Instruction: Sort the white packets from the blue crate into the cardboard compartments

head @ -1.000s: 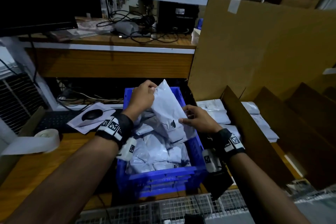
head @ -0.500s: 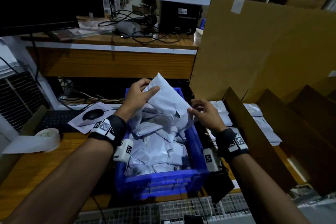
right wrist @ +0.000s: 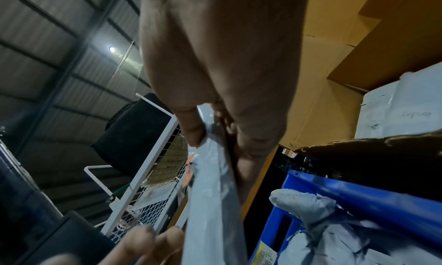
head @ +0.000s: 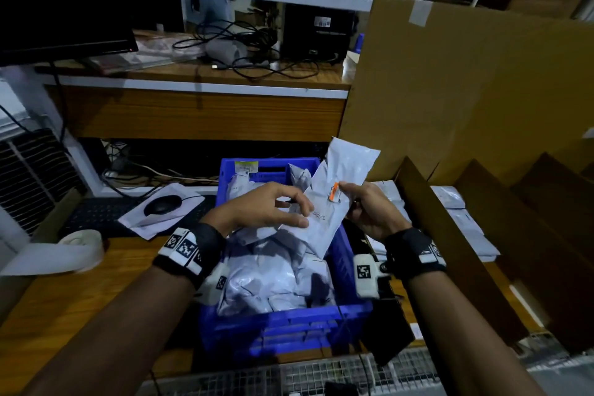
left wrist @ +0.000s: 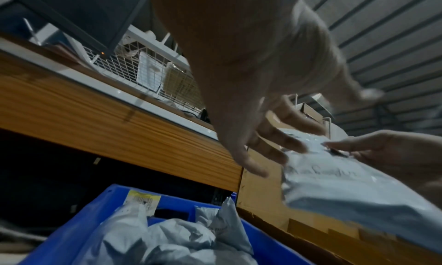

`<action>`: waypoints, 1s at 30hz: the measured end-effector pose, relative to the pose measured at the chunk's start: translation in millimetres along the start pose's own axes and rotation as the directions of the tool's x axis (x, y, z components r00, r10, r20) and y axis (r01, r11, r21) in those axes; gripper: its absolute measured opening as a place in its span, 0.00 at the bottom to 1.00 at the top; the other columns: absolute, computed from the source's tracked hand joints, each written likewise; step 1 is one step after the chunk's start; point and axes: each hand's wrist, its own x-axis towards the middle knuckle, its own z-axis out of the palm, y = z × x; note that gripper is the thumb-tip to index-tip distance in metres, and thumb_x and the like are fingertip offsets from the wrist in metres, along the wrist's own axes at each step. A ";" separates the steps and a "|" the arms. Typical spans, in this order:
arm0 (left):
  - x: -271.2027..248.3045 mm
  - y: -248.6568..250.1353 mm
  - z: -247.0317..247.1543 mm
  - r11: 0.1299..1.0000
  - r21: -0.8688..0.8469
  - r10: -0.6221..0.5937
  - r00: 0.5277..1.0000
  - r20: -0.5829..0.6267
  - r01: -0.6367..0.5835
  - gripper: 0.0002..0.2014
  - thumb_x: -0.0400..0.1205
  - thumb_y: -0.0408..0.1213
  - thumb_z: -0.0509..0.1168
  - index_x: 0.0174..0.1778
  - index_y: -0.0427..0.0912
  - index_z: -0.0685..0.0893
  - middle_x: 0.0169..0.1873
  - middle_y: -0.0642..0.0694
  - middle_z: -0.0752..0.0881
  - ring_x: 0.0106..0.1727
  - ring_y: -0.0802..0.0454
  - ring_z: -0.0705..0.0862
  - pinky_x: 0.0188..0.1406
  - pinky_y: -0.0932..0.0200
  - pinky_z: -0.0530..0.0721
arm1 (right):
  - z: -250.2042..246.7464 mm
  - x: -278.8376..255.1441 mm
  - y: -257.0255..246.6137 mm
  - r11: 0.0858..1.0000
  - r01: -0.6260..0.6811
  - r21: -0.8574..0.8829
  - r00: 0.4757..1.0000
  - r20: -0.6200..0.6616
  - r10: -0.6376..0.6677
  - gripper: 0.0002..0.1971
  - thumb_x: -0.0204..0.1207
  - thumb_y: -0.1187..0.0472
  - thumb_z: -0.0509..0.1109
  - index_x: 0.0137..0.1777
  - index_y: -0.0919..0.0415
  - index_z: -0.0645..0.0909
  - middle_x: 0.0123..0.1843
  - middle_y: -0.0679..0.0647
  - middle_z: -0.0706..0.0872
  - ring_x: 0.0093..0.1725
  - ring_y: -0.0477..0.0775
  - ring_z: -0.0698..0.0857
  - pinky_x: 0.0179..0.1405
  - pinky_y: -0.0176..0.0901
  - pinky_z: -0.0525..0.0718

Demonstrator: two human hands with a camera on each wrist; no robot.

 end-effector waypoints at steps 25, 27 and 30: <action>18.7 3.0 18.4 0.962 -0.268 -0.077 0.992 -0.099 0.048 0.41 0.79 0.29 0.82 0.85 0.51 0.70 0.71 0.51 0.89 0.71 0.53 0.88 0.68 0.54 0.88 | -10.2 -14.5 -10.3 0.974 0.118 0.196 0.978 0.148 -0.148 0.22 0.96 0.57 0.55 0.83 0.69 0.73 0.79 0.67 0.83 0.79 0.67 0.82 0.77 0.63 0.82; 20.6 0.9 13.3 0.969 -0.246 -0.079 0.984 -0.161 0.038 0.39 0.79 0.29 0.82 0.82 0.54 0.73 0.67 0.50 0.91 0.68 0.51 0.90 0.67 0.50 0.89 | -14.2 -10.7 -11.1 0.979 0.176 0.105 0.978 0.093 -0.186 0.20 0.94 0.62 0.61 0.83 0.68 0.72 0.78 0.66 0.84 0.75 0.64 0.86 0.75 0.63 0.84; 21.4 -1.7 0.7 0.963 -0.270 -0.104 0.952 -0.287 0.024 0.34 0.78 0.31 0.83 0.76 0.54 0.78 0.59 0.44 0.94 0.60 0.42 0.94 0.59 0.43 0.92 | -26.0 -3.4 -12.3 0.946 0.273 -0.172 0.947 -0.127 -0.296 0.33 0.86 0.66 0.74 0.85 0.58 0.61 0.79 0.60 0.82 0.72 0.58 0.88 0.73 0.59 0.86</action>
